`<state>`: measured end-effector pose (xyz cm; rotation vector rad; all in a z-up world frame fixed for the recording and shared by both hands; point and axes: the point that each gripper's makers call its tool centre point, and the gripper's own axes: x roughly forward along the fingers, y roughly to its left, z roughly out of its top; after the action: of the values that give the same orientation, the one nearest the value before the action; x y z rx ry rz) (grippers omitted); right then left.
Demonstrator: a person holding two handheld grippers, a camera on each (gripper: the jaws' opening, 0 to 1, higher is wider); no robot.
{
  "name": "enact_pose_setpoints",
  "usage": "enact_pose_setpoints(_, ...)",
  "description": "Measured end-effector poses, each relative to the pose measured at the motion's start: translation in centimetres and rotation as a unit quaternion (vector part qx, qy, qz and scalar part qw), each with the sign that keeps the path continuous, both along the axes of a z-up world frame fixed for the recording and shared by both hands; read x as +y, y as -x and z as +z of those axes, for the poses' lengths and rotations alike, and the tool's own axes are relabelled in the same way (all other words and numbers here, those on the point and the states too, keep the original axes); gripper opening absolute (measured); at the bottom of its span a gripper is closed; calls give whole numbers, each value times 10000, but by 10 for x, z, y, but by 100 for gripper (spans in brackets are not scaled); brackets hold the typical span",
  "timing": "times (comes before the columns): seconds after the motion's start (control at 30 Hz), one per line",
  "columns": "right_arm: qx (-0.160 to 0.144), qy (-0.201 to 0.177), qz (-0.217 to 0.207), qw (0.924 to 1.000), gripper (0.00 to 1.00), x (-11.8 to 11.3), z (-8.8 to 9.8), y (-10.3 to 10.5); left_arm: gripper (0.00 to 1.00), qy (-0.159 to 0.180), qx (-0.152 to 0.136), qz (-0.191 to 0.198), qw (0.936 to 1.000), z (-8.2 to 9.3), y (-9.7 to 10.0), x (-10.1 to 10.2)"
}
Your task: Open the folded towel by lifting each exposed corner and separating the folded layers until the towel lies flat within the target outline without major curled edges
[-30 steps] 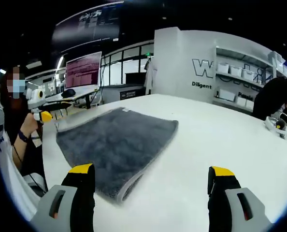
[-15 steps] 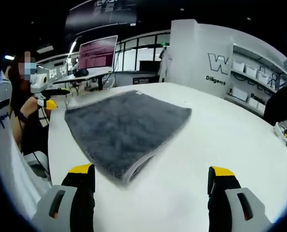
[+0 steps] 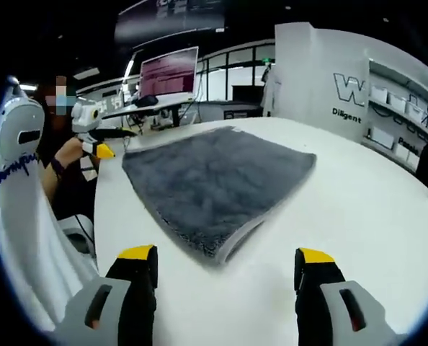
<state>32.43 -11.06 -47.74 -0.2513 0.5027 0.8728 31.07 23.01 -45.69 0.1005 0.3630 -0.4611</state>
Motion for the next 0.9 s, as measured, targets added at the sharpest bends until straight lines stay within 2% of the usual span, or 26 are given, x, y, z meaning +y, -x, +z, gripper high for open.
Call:
enact_pose_setpoints(0.1,-49,-37,172,9998,63,5,0,2,99,-1,0,-34,10000,3,0,-2)
enact_pose_setpoints(0.23,140,-112,238,9996,51,8,-7,5,99,-11,-53,-55,10000,9,5,0)
enact_pose_setpoints(0.3,130,-116,315,9994,44,9,-8,7,99,15,-93,-57,9999,11,7,0)
enact_pose_setpoints(0.4,80,-166,384,9991,31,10,-5,8,96,129,-264,76,9995,17,2,1)
enact_pose_setpoints(0.5,-161,-135,451,9988,22,8,-1,6,95,163,-286,123,9994,19,-1,-1)
enact_pose_setpoints(0.6,-262,-56,325,9991,6,2,0,2,95,87,-304,28,9995,22,-3,-8)
enact_pose_setpoints(0.73,-364,-120,262,9989,1,-2,5,-1,95,60,-377,-65,9993,25,-1,-12)
enact_pose_setpoints(0.8,-508,51,333,9981,0,-5,7,-1,94,125,-379,-58,9992,25,-2,-13)
enact_pose_setpoints(0.9,-546,125,328,9979,0,-10,10,-5,94,175,-359,-34,9992,22,-3,-15)
